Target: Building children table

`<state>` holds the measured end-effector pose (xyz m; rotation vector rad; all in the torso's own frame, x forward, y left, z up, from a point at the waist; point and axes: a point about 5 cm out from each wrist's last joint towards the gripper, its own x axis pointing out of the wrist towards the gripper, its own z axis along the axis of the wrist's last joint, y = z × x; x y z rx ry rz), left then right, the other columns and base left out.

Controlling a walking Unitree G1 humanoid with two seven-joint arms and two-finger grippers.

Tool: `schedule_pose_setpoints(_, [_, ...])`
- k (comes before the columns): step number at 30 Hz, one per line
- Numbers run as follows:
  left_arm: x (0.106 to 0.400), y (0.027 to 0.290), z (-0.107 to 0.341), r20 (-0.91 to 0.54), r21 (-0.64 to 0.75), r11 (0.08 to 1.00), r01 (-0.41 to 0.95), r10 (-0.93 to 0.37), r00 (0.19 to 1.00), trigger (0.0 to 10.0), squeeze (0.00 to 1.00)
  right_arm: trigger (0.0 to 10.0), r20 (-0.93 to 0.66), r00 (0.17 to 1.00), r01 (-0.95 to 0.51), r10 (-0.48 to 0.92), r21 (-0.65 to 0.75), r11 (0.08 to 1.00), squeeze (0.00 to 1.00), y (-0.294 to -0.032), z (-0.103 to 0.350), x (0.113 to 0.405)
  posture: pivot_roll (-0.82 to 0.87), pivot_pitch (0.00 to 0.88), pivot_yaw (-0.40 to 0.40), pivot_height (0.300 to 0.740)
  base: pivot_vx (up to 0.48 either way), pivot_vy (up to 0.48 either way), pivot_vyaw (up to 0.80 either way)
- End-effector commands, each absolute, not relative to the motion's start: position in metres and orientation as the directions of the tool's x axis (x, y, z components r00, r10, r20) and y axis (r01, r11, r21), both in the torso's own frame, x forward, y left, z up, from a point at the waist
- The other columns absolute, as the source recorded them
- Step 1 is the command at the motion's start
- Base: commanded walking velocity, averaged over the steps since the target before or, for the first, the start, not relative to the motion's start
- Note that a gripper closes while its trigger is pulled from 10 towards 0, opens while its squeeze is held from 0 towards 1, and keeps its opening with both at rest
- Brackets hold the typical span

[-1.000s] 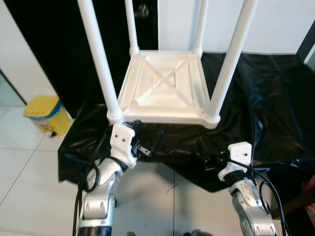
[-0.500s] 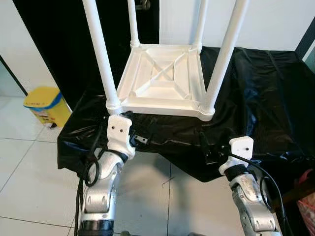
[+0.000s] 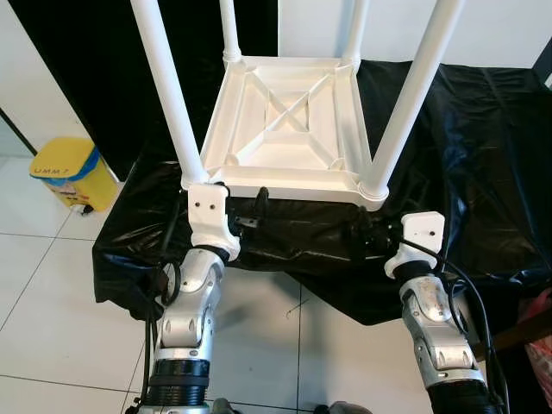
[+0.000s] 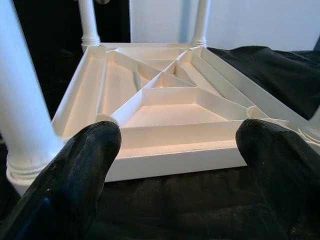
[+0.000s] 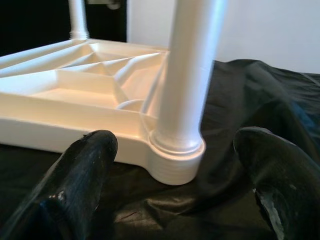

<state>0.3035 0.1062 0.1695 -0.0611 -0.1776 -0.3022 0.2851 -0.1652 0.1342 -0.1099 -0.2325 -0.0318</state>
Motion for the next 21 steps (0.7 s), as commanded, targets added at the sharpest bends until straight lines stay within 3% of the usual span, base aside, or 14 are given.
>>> schedule_pose_setpoints(1, [0.304, 0.107, 0.162, 0.149, -0.083, 0.965, 0.248, -0.234, 0.961, 10.0, 0.00, 10.0, 0.195, 0.979, 0.078, -0.054, -0.119, 0.990, 0.00, -0.168, 0.127, 0.286, -0.15, 0.047, 0.073, 0.740, 0.000, 0.000, 0.00])
schedule_pose_setpoints(6, [0.310, 0.109, 0.162, 0.145, -0.051, 0.957, 0.285, -0.275, 0.950, 10.0, 0.00, 10.0, 0.216, 0.974, 0.109, -0.068, -0.188, 0.976, 0.00, -0.169, 0.131, 0.295, -0.16, 0.047, 0.060, 0.740, 0.000, 0.000, 0.00])
schedule_pose_setpoints(11, [0.312, 0.099, 0.165, 0.163, -0.130, 0.911, 0.391, -0.370, 0.915, 10.0, 0.00, 10.0, 0.210, 0.976, 0.094, -0.065, -0.130, 0.987, 0.00, -0.169, 0.131, 0.300, -0.15, 0.047, 0.037, 0.740, 0.000, 0.000, 0.00])
schedule_pose_setpoints(21, [0.316, 0.107, 0.159, 0.159, -0.127, 0.936, 0.327, -0.307, 0.938, 10.0, 0.00, 10.0, 0.204, 0.975, 0.107, -0.083, -0.112, 0.988, 0.00, -0.165, 0.121, 0.293, -0.15, 0.038, 0.053, 0.740, 0.000, 0.000, 0.00])
